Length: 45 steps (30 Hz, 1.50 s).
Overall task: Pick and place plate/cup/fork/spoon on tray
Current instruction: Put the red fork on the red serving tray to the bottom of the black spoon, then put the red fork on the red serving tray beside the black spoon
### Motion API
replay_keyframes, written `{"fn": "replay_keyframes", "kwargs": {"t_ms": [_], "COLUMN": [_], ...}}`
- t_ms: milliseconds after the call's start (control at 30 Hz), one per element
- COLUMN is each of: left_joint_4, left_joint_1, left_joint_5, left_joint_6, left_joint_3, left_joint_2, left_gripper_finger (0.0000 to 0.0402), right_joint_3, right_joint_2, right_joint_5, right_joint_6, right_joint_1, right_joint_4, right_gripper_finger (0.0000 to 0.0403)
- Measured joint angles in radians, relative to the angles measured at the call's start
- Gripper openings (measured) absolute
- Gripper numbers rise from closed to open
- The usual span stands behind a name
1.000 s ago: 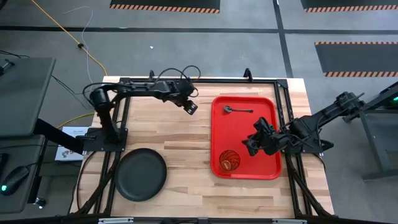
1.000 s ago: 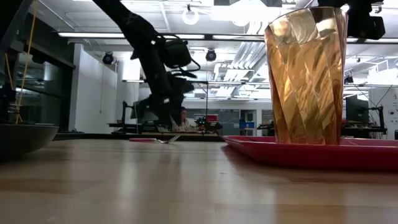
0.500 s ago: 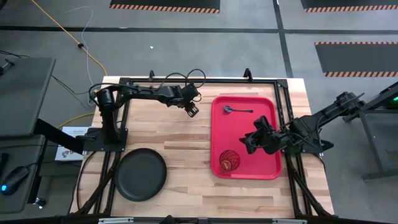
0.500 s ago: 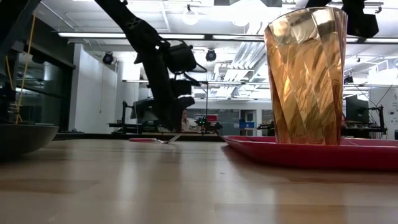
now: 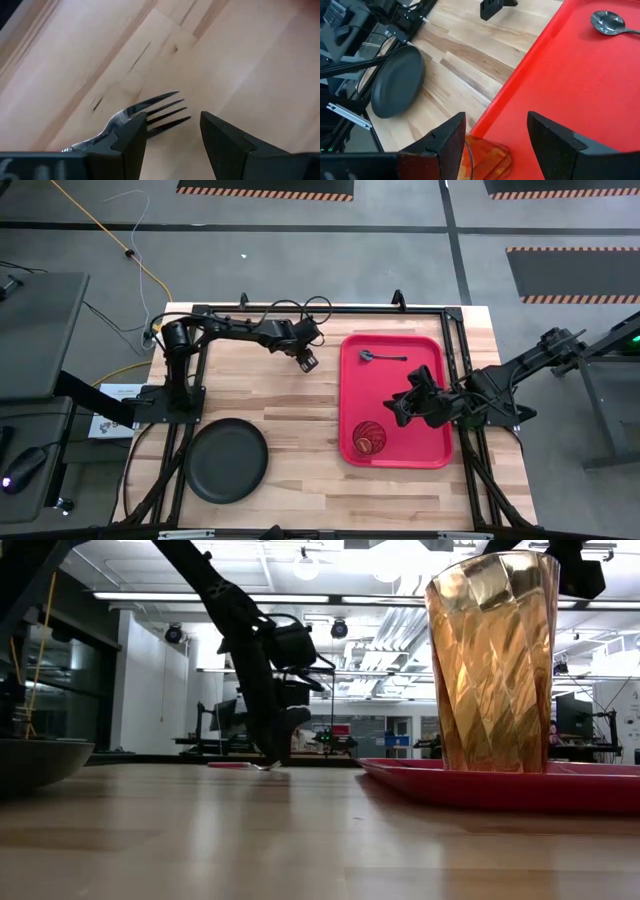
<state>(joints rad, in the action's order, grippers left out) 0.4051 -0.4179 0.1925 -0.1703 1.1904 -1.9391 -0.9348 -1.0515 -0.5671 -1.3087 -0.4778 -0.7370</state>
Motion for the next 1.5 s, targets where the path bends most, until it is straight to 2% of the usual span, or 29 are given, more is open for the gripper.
{"fn": "replay_keyframes", "kwargs": {"t_ms": [367,600,700,867,900,1133,1367,1500], "left_joint_4": [-0.017,-0.054,-0.069,-0.074,-0.075,-0.067,-0.073,-0.085], "left_joint_1": [-0.005,-0.024,-0.032,-0.048,-0.051,-0.058,-0.044,-0.072], "left_joint_5": [0.148,0.155,0.156,0.142,0.123,0.025,0.031,0.014], "left_joint_6": [0.078,0.095,0.106,0.122,0.12,0.103,0.128,0.076], "left_joint_3": [0.0,0.0,0.0,0.0,0.0,0.0,0.001,0.001], "left_joint_2": [-0.021,-0.02,-0.02,-0.02,-0.019,0.06,0.196,0.195], "left_gripper_finger": [0.0172,0.0161,0.0127,0.0023,0.0012,0.0002,0.0,0.0014], "right_joint_3": [0.0,0.0,0.0,0.0,0.0,0.0,0.0,0.0], "right_joint_2": [0.0,0.0,0.0,0.0,0.0,0.0,0.0,0.0], "right_joint_5": [-0.002,-0.002,-0.002,-0.002,-0.002,-0.002,-0.006,-0.008], "right_joint_6": [0.0,0.0,0.0,0.0,0.0,0.006,0.016,0.016], "right_joint_1": [0.0,0.0,0.0,0.0,0.0,0.0,0.0,0.0], "right_joint_4": [0.009,0.015,0.017,0.017,0.017,0.022,0.022,0.024], "right_gripper_finger": [0.0204,0.0204,0.0204,0.0204,0.0204,0.0204,0.0204,0.0204]}}
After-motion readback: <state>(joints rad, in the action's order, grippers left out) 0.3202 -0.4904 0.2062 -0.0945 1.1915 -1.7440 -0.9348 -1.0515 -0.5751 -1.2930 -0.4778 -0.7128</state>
